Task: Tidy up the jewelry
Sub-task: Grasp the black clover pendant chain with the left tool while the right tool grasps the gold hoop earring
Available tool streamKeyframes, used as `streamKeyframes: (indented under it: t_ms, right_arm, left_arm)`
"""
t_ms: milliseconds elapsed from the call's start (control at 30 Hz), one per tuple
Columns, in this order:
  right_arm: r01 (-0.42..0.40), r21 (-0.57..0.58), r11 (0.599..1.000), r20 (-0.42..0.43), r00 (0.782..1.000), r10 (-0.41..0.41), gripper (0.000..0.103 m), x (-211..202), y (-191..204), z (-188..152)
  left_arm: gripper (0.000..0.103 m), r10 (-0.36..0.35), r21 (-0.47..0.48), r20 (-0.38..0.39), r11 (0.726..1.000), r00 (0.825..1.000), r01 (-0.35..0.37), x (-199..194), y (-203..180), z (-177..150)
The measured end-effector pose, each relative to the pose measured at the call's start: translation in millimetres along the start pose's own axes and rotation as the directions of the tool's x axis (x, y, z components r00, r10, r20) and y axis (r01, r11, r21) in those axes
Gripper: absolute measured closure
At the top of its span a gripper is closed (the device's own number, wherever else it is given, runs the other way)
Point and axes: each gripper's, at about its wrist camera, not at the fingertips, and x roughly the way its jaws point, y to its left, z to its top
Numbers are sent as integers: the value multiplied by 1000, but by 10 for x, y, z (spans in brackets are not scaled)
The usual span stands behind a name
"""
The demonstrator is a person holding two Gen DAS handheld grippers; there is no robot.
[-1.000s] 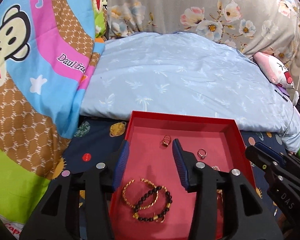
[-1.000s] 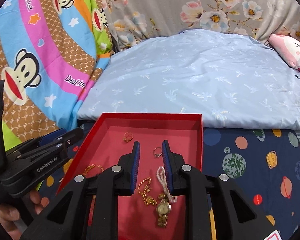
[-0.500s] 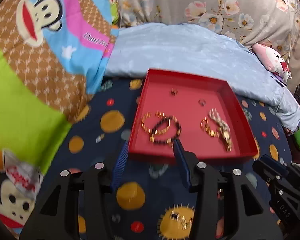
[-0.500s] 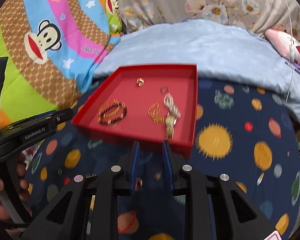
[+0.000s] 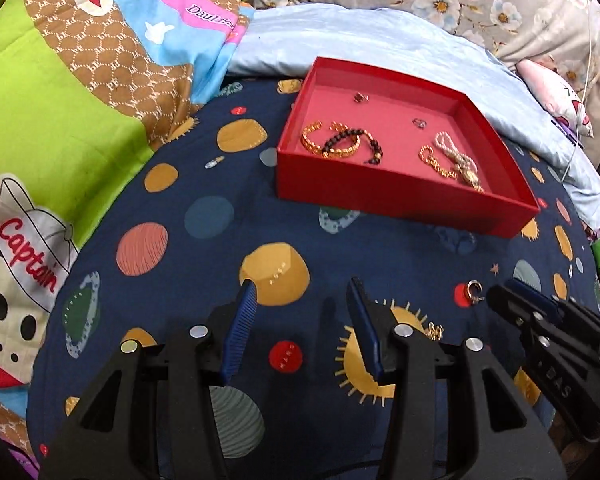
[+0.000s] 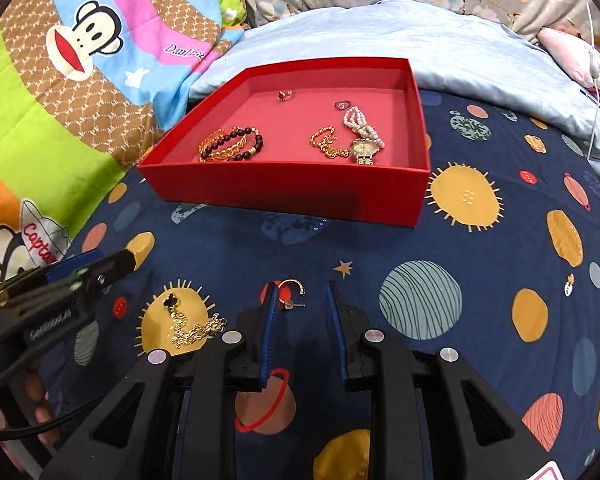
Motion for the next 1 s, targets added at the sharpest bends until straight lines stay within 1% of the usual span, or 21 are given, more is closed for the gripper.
streamKeyframes:
  t_ms: [100, 233, 400, 500, 533, 567, 600, 867, 1000]
  right_arm:
    - [1, -9, 1000, -11, 1000, -1, 80, 64, 19, 7]
    - [3, -19, 1000, -19, 1000, -3, 75, 118, 58, 4]
    - [24, -44, 999, -17, 1000, -24, 75, 168, 104, 14]
    - [42, -59, 997, -11, 999, -43, 77, 185, 127, 10]
    - [55, -71, 996, -9, 998, -56, 80, 187, 142, 5]
    - [63, -79, 995, -8, 998, -64, 86, 188, 151, 4]
    - [63, -81, 995, -9, 998, -64, 87, 186, 149, 3]
    - [43, -34, 998, -6, 999, -43, 87, 92, 36, -47]
    - [42, -9, 999, 5, 999, -42, 87, -32, -49, -91]
  left_arm:
    - [58, -7, 5, -3, 1000, 1000, 7, 1, -10, -33]
    - [58, -16, 7, -9, 1000, 1000, 16, 13, -37, -70]
    - [58, -15, 9, -19, 1000, 1000, 15, 30, -58, -110]
    - [58, -10, 8, -22, 1000, 1000, 10, 38, -60, -121]
    - [58, -11, 6, -23, 1000, 1000, 11, 39, -56, -123]
    - [58, -8, 6, -26, 1000, 1000, 8, 40, -52, -127]
    - [58, -7, 5, -25, 1000, 1000, 7, 39, -49, -131]
    - [58, -16, 10, -36, 1000, 999, 16, 39, -72, -186]
    - [55, -27, 21, -44, 999, 999, 28, 54, -154, -210]
